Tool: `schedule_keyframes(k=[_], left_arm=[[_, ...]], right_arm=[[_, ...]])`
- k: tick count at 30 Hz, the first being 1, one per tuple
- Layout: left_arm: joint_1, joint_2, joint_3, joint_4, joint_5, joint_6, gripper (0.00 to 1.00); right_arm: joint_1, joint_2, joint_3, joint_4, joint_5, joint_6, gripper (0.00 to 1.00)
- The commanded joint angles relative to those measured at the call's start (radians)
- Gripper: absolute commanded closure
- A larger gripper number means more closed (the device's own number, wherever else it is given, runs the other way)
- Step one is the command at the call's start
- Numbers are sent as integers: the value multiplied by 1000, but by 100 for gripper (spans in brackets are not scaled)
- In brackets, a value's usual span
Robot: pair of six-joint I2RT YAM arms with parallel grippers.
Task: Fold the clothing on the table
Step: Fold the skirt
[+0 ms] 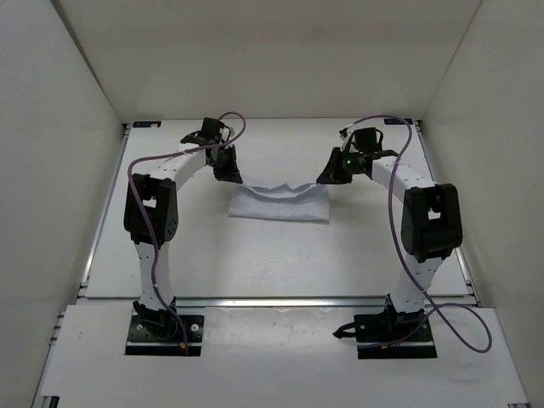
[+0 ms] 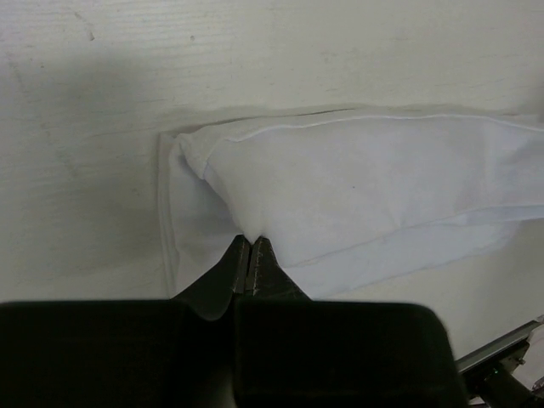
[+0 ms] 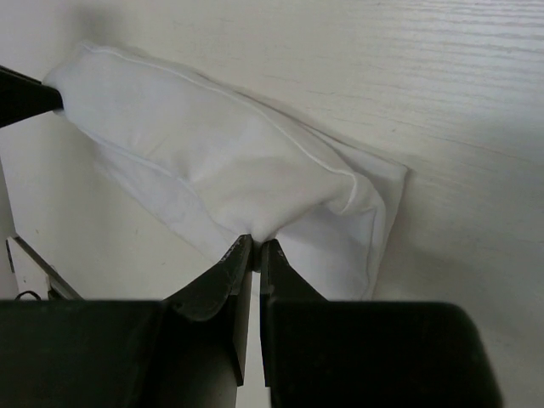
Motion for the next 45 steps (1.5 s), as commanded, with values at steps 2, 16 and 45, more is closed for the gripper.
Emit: schedule_keyframes(k=[2,16,45], left_arm=[[15,-99,31,42,56,5,100],[8,-268,114,14,13,45,100],[32,-299,-180,-10,44,14,100]], right_arm=[[25,-27,64,27,-16,-3,100],[-20,-135,229,-71,17,-65,100],[0,-151,-89,98,-108,64,100]])
